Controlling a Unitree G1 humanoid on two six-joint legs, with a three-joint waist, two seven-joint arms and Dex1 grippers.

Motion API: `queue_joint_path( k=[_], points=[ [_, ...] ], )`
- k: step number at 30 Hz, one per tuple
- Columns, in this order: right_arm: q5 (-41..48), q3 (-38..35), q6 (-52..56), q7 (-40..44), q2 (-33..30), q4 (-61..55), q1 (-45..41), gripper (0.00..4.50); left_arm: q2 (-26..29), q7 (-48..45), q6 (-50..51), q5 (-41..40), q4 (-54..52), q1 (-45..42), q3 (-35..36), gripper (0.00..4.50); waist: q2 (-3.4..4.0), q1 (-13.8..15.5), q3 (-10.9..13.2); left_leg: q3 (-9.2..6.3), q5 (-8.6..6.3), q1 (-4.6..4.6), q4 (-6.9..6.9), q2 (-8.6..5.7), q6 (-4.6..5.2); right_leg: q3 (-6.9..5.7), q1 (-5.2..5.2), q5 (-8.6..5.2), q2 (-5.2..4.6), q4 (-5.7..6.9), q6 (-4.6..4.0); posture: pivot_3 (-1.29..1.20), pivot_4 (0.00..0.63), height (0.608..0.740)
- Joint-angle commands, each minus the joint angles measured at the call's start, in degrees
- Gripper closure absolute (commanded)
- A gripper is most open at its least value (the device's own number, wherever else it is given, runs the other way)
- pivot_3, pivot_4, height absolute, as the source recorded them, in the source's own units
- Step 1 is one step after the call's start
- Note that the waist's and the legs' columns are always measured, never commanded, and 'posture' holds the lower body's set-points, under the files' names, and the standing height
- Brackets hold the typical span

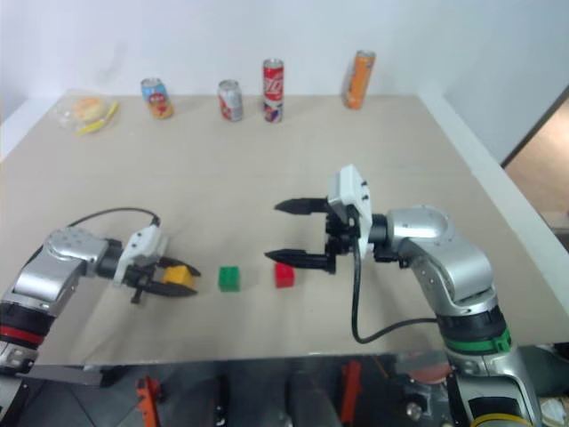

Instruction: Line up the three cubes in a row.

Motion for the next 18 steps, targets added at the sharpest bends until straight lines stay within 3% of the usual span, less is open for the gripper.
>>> queue_joint_path(
  k=[1, 18],
  points=[
    [0.9, -1.5, -0.6, 0.2, -0.1, -0.9, -1.2, 0.00, 0.7, -0.1, -4.0, 0.5, 2.2, -0.7, 2.4, 3.11, 0.00, 0.0, 0.0, 0.00, 0.00, 0.00, 0.01, 0.00, 0.00, 0.01, 0.00, 0.00, 0.00, 0.00, 0.01, 0.00, 0.150, 0.740],
    [1.8, -1.9, -0.1, -0.3, 0.0, -1.2, -1.3, 0.00, 1.5, -3.4, -4.9, 0.8, 4.2, -2.9, 1.7, 3.11, 0.00, 0.0, 0.0, 0.03, 0.03, -0.01, 0.02, 0.00, 0.04, 0.02, -0.01, 0.06, 0.00, 0.00, -0.01, 0.00, 0.150, 0.740]
  ],
)
